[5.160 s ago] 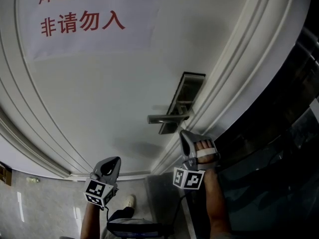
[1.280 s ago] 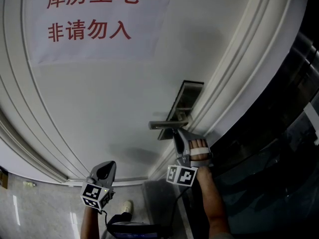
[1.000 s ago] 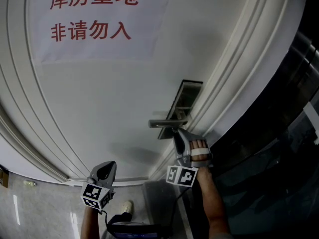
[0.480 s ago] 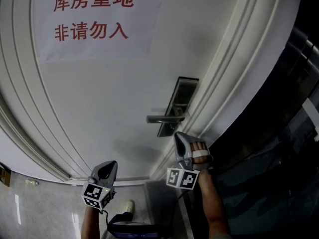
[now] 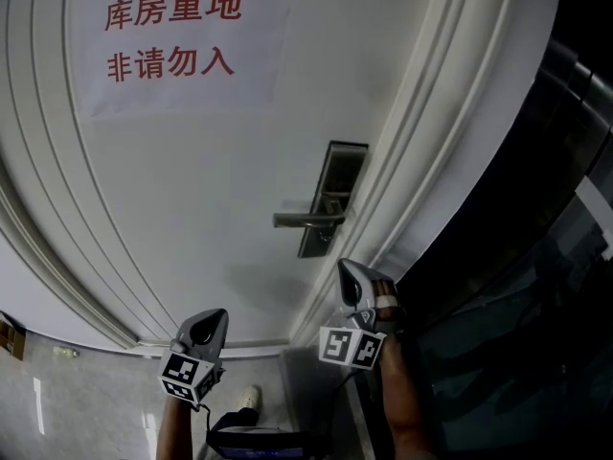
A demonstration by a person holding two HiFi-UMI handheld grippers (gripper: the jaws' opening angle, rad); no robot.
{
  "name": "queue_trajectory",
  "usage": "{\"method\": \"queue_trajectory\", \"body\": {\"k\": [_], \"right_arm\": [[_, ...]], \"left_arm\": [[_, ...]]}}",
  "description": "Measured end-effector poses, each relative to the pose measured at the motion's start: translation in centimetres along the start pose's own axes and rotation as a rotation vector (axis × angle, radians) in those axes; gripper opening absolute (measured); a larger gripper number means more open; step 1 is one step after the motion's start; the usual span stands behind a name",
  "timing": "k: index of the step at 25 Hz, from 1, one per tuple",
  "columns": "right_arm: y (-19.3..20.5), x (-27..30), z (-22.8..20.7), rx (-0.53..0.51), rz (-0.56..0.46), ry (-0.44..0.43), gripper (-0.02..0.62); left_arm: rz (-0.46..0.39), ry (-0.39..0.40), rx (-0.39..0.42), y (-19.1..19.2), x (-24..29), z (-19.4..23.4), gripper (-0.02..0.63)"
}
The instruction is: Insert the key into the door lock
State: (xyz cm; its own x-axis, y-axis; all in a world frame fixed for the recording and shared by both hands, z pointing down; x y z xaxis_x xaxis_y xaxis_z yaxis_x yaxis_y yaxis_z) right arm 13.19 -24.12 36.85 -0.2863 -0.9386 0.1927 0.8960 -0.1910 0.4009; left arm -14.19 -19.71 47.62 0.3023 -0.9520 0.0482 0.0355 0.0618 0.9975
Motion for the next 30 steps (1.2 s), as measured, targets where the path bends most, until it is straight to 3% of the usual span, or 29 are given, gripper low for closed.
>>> {"method": "queue_trajectory", "body": {"k": [5, 13, 19, 30], "right_arm": [[0.9, -1.6, 0.4, 0.213, -0.043, -0.001, 0.002], [2.5, -3.1, 3.0, 0.398, -0.101, -0.046, 0.002], [3.3, -5.5, 4.1, 0.678, -0.186, -0.062, 0.002], [3.9, -9.9, 7.7, 0.892, -0.250, -0.099, 0.002]], "left_arm": [[-0.003, 0.000, 0.011, -0.2, -1.1, -0.9, 0.002], [-0.008, -0.006, 0.023, -0.1, -3.1, -2.1, 0.002], [-0.014, -0.013, 0.026, 0.1, -4.7, -2.9, 0.002], [-0.042, -0.022, 0.031, 0.7, -8.0, -5.0, 0.002]]}}
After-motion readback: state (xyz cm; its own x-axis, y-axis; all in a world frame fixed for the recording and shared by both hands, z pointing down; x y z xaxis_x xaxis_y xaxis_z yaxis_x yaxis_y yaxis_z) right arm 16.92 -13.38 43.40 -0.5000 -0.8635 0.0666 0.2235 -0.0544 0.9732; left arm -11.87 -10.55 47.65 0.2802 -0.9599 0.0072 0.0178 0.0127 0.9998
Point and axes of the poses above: the fingertips, and each gripper's own axes: x forward along the fingers, z to its left, y out of its underside, the point moved 10 cm from there along -x, backward along the fingers, and after that the axes turned 15 degrees about -y, right-handed, at the moved point
